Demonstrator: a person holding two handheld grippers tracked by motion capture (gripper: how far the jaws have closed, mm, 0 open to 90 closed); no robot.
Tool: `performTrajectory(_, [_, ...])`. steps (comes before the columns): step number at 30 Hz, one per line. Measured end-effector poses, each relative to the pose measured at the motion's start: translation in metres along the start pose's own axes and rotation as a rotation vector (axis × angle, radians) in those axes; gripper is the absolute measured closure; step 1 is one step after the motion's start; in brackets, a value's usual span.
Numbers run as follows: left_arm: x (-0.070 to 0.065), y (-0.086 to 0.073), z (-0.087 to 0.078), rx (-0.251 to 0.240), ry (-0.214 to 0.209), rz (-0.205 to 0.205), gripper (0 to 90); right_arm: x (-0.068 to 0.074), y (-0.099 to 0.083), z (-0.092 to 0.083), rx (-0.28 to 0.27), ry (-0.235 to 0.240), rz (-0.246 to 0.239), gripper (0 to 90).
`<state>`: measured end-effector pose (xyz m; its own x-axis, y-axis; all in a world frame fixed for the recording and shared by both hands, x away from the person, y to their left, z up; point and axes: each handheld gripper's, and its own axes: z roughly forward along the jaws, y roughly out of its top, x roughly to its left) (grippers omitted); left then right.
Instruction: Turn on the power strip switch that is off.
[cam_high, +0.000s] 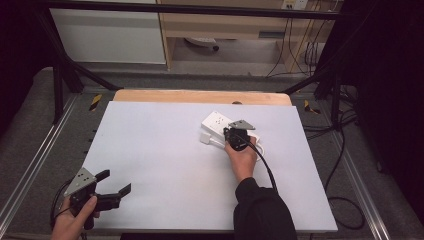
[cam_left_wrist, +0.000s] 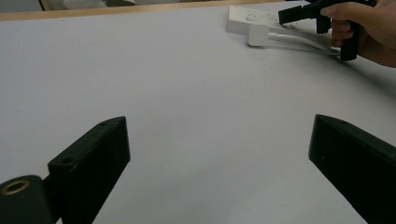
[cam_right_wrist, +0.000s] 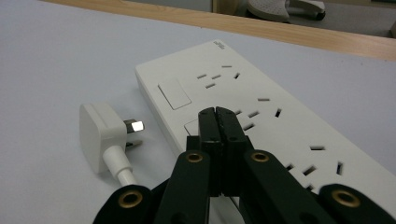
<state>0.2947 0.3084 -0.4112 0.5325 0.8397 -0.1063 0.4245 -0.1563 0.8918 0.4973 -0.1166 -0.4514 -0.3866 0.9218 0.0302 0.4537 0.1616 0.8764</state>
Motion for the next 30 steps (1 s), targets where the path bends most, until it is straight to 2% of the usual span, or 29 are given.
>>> performTrajectory(1, [0.000,0.000,0.000,0.000,0.000,0.000,5.5,-0.001,0.000,0.000,-0.001,0.009,0.013,90.0])
performTrajectory(5, [0.000,0.000,0.000,0.002,-0.001,-0.005,5.5,-0.002,-0.001,0.000,-0.003,0.004,-0.004,90.0])
performTrajectory(9, [0.000,0.000,0.000,0.001,-0.003,0.000,5.5,-0.004,-0.003,-0.001,0.000,-0.005,0.005,90.0])
performTrajectory(15, [0.000,0.000,0.001,0.003,-0.002,-0.004,5.5,-0.005,-0.002,-0.001,0.008,0.016,0.011,90.0])
performTrajectory(19, [0.000,0.000,0.000,0.002,-0.001,-0.002,5.5,-0.002,0.000,-0.002,-0.011,0.027,0.003,90.0])
performTrajectory(27, [0.000,0.000,0.001,0.006,0.004,0.004,5.5,-0.005,0.006,-0.007,-0.030,0.037,0.028,89.5])
performTrajectory(30, [-0.001,0.000,0.001,0.009,0.003,0.006,5.5,-0.006,0.008,-0.010,-0.033,0.039,0.024,88.4])
